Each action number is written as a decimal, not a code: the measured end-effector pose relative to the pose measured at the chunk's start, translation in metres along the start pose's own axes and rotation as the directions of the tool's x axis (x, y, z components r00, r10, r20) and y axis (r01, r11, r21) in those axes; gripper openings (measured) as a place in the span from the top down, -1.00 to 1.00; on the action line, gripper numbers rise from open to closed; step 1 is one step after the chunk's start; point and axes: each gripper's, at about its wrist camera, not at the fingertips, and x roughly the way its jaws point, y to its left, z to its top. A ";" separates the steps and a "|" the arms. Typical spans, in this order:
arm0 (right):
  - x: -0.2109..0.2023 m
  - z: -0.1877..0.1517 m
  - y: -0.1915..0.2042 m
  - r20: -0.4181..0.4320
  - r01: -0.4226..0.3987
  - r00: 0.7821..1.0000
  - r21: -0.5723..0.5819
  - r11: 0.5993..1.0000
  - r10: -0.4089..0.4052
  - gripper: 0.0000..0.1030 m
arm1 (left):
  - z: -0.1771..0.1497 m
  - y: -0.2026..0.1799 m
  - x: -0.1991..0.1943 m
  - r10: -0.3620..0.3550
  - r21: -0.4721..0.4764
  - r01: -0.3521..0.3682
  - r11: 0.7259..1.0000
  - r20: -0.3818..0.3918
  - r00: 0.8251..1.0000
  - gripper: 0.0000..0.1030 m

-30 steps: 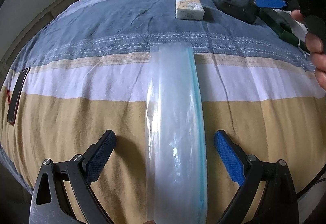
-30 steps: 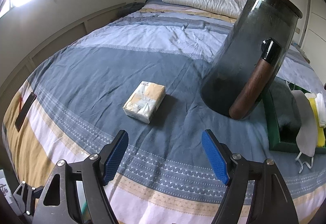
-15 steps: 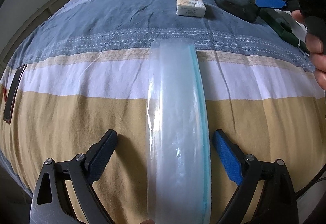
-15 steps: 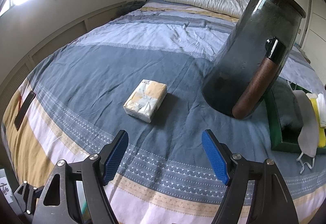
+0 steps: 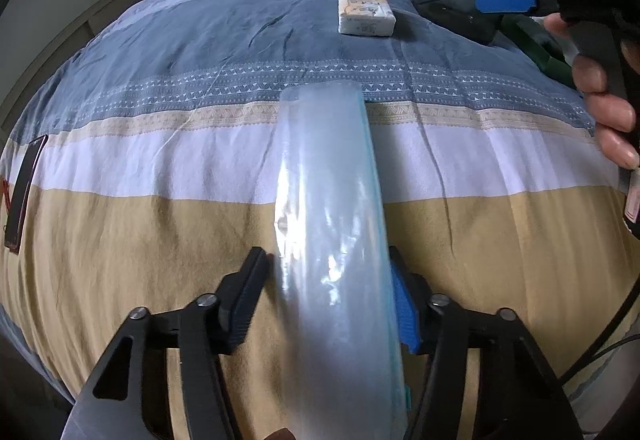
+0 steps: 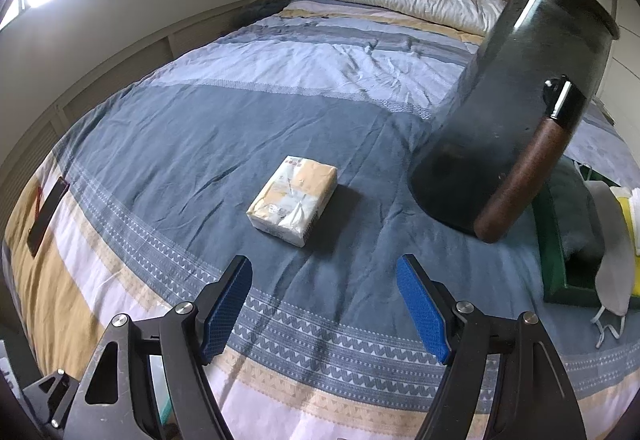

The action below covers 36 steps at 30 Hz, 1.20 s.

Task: Organize soft objects
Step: 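Close the left gripper on the clear plastic bag while the right gripper approaches the tissue pack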

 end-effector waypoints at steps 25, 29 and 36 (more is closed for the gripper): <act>0.049 0.018 0.007 -0.041 -0.025 0.999 0.065 0.998 0.028 -0.51 | 0.003 0.019 0.003 0.025 0.027 -0.026 0.999 0.009 1.000 0.48; 0.062 0.028 0.009 -0.045 -0.024 0.999 0.098 0.995 0.028 -0.53 | 0.004 0.024 0.004 0.023 0.021 -0.023 1.000 0.010 1.000 0.48; 0.088 0.041 0.018 -0.071 0.011 0.997 0.161 0.987 0.000 -0.55 | 0.006 0.031 0.006 0.019 0.009 -0.019 1.000 0.011 1.000 0.48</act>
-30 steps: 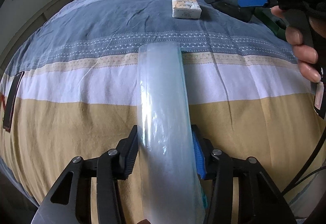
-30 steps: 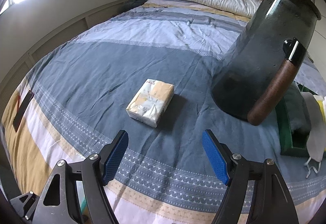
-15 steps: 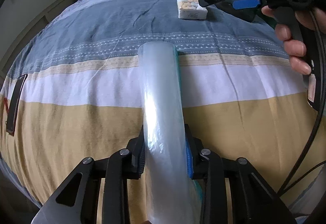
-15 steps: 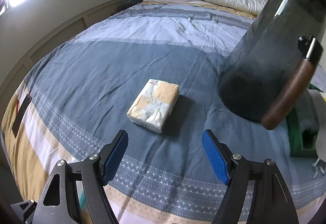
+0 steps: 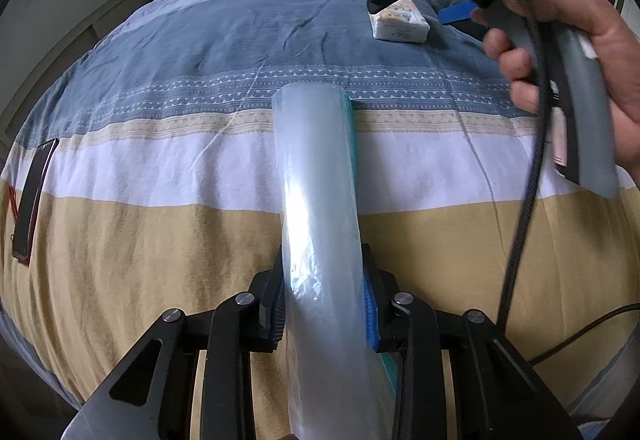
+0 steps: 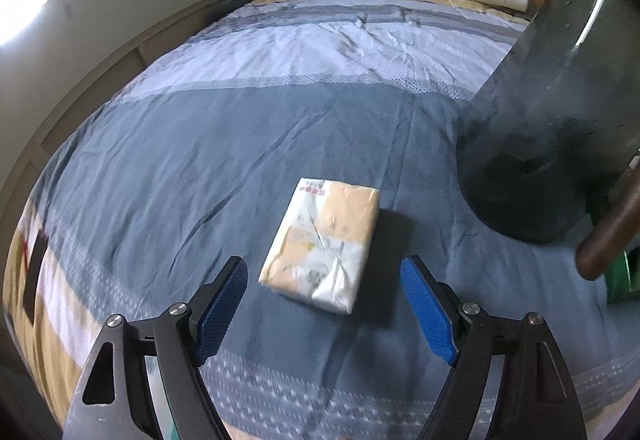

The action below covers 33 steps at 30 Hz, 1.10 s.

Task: Organize soft objects
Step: 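Grasp the wrapped tissue pack with the right gripper, then lift and carry the bag and tissue pack toward the green tray with both grippers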

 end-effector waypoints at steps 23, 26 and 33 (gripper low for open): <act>0.053 0.022 0.025 -0.078 0.136 0.988 0.077 0.988 -0.130 -0.02 | 0.002 0.007 0.003 -0.004 0.002 0.004 1.000 0.001 1.000 0.49; 0.051 0.022 0.022 -0.078 0.132 0.989 0.078 0.988 -0.126 -0.02 | 0.002 0.007 0.003 -0.002 0.003 0.002 1.000 0.002 1.000 0.49; 0.046 0.018 0.017 -0.067 0.125 0.990 0.068 0.990 -0.121 0.04 | 0.001 0.005 0.004 0.002 0.007 -0.002 1.000 0.005 1.000 0.50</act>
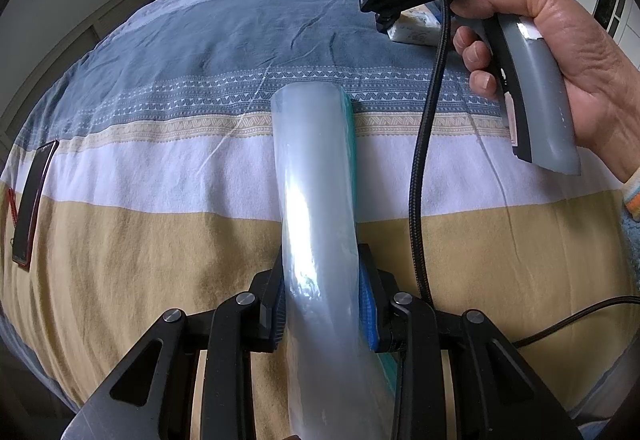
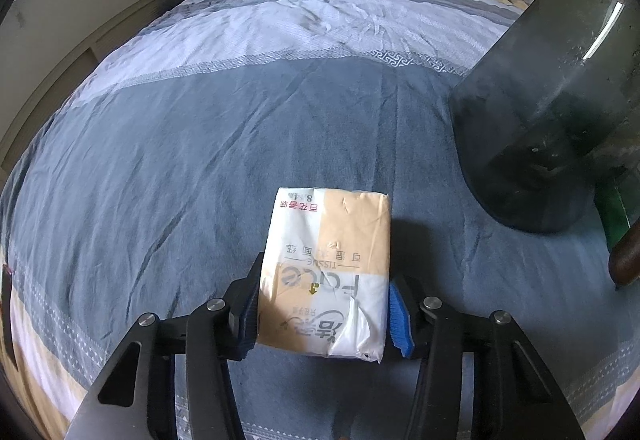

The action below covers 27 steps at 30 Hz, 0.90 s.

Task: Organize soft objects
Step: 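Lift and carry the bag and tissue pack toward the green tray with both grippers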

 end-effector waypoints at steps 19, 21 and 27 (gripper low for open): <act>-0.065 -0.021 -0.030 0.108 -0.015 0.994 -0.061 0.998 0.022 0.08 | -0.002 0.001 -0.006 -0.014 -0.021 0.014 1.000 0.011 1.000 0.61; -0.073 -0.021 -0.031 0.120 -0.009 0.993 -0.070 0.997 0.017 0.08 | -0.002 0.002 -0.008 -0.021 -0.027 0.022 0.999 0.011 1.000 0.64; -0.097 -0.029 -0.033 0.149 -0.006 0.989 -0.111 0.994 0.022 0.08 | -0.001 0.003 -0.013 -0.010 -0.034 0.011 0.999 0.007 1.000 0.71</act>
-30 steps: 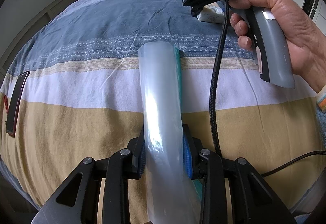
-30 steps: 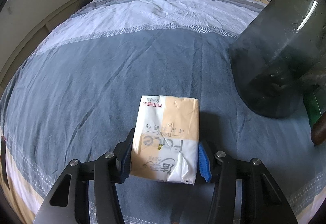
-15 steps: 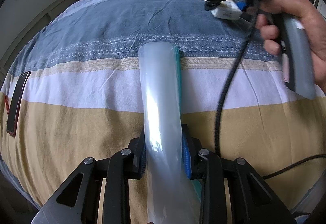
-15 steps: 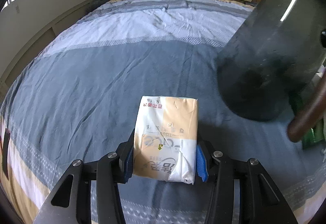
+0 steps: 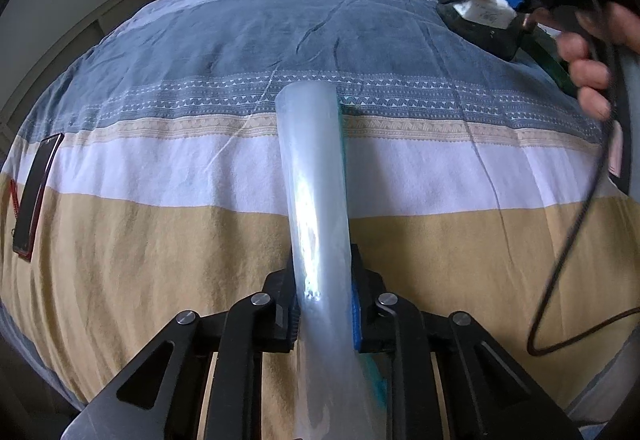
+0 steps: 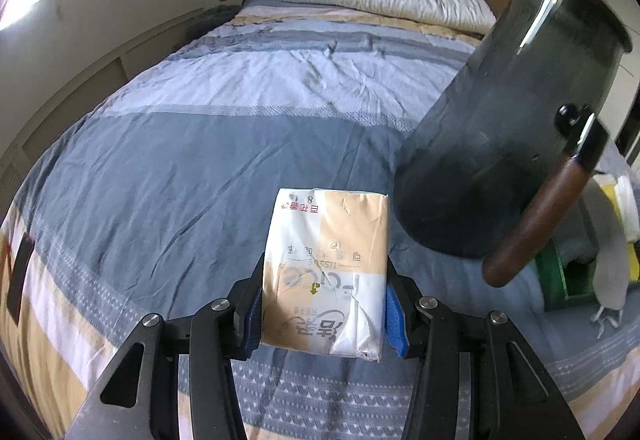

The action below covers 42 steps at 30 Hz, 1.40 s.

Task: Organize soft objects
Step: 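Lift and carry the bag and tissue pack toward the green tray with both grippers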

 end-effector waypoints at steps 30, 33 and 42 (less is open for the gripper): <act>-0.192 -0.095 -0.117 0.091 0.064 0.994 -0.085 0.994 -0.056 0.08 | 0.034 -0.114 -0.085 -0.095 0.156 0.077 0.985 0.106 0.990 0.80; -0.205 -0.098 -0.138 0.103 0.083 0.992 -0.063 0.995 -0.076 0.08 | 0.040 -0.135 -0.086 -0.115 0.179 0.096 0.979 0.102 0.988 0.80; -0.245 -0.103 -0.224 0.128 0.155 0.979 0.012 0.988 -0.155 0.08 | 0.071 -0.216 -0.097 -0.209 0.248 0.179 0.952 0.103 0.972 0.80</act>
